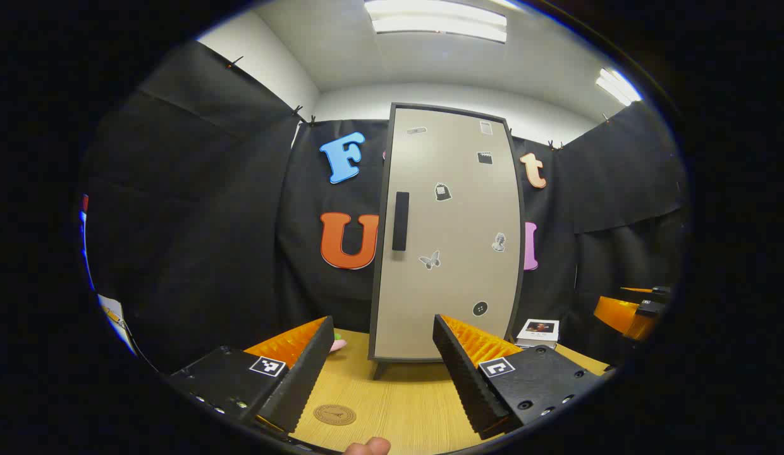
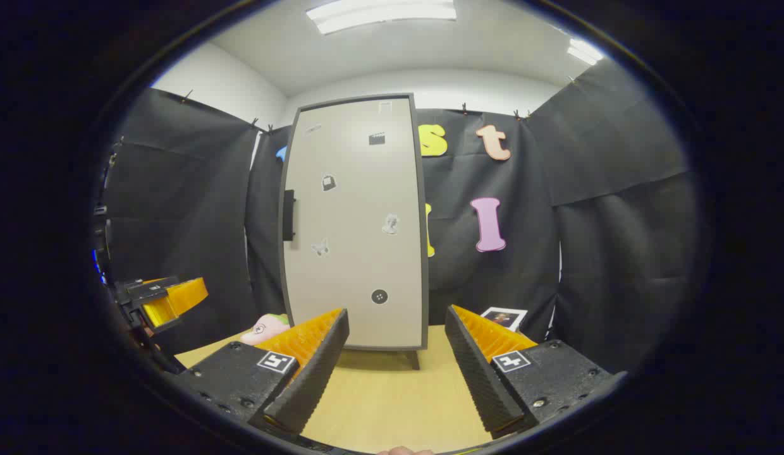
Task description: Open the cabinet door with the right hand, grasp the bottle in the cabinet with the left hand and place it on the coaster, then close the cabinet door with the right hand.
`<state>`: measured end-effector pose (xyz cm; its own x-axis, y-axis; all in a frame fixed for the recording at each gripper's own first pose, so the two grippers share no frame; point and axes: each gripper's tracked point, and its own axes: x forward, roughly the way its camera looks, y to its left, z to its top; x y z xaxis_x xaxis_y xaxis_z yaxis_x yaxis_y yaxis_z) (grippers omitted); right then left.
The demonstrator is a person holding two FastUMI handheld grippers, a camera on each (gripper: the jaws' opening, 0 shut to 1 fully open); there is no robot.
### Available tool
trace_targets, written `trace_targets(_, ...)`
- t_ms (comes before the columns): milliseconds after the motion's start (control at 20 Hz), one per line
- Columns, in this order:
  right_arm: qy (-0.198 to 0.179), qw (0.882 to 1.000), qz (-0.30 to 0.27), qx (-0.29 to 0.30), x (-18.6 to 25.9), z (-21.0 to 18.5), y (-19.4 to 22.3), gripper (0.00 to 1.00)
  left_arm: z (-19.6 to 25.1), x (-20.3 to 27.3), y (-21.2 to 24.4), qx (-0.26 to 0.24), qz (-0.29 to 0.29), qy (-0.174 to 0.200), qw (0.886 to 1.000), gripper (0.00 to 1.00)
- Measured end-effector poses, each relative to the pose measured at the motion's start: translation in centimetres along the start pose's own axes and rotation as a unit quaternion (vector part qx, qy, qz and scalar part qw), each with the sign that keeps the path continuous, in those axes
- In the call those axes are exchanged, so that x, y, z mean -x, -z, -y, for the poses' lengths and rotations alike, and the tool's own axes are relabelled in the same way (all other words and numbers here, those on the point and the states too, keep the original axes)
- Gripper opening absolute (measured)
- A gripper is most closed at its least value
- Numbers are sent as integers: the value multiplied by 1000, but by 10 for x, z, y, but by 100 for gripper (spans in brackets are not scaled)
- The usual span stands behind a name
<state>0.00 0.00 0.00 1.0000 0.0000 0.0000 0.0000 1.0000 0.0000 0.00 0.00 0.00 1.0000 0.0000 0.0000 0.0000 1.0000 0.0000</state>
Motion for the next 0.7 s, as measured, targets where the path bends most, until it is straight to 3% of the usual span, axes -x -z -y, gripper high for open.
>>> trace_targets(700,-30,1000,2,8,-5,-16,-7,98,-6,8,-2,-18,2,-9,1000,95)
